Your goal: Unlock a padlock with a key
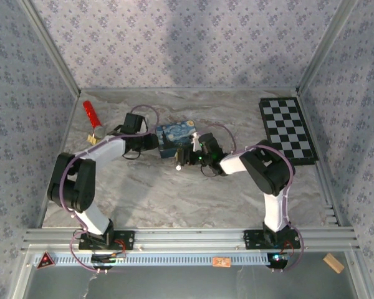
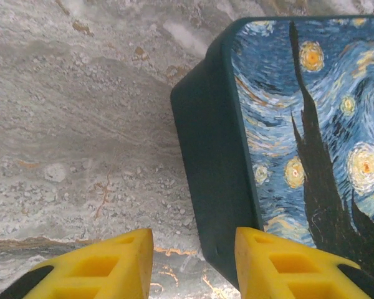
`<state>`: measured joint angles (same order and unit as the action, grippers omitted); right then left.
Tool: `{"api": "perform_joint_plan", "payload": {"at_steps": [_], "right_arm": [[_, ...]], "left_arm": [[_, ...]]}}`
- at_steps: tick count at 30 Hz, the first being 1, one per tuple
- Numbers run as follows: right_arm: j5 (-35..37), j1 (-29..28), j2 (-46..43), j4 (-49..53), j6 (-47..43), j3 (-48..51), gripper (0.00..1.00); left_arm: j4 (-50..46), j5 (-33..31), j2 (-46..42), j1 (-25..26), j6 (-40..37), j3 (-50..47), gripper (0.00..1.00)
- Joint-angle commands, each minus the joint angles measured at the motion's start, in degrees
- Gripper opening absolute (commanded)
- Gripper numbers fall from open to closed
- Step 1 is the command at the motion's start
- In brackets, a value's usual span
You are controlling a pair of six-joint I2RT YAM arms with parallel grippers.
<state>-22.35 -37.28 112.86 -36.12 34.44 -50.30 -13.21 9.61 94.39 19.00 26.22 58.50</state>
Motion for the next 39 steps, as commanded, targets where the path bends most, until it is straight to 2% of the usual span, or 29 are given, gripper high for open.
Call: {"api": "perform_joint_plan", "payload": {"at_steps": [1, 12, 27, 39], "right_arm": [[-4.9, -1.3, 3.4, -0.8, 4.0, -0.6, 0.41], [-4.7, -0.6, 3.0, -6.9, 7.5, 2.1, 0.25], [-3.2, 1.9, 3.4, -19.8, 16.3, 8.1, 0.14], [0.3, 2.1, 2.0, -22.8, 19.7, 11.1, 0.07]], "left_arm": [[2.3, 2.0, 1.4, 0.8, 0.8, 2.1, 0.39], [4.8, 2.8, 2.8, 2.0, 2.4, 1.3, 0.39], [6.7, 0.6, 1.3, 2.5, 6.1, -1.6, 0.39], [8.8, -4.4, -1.0, 3.9, 10.7, -5.2, 0.38]]}}
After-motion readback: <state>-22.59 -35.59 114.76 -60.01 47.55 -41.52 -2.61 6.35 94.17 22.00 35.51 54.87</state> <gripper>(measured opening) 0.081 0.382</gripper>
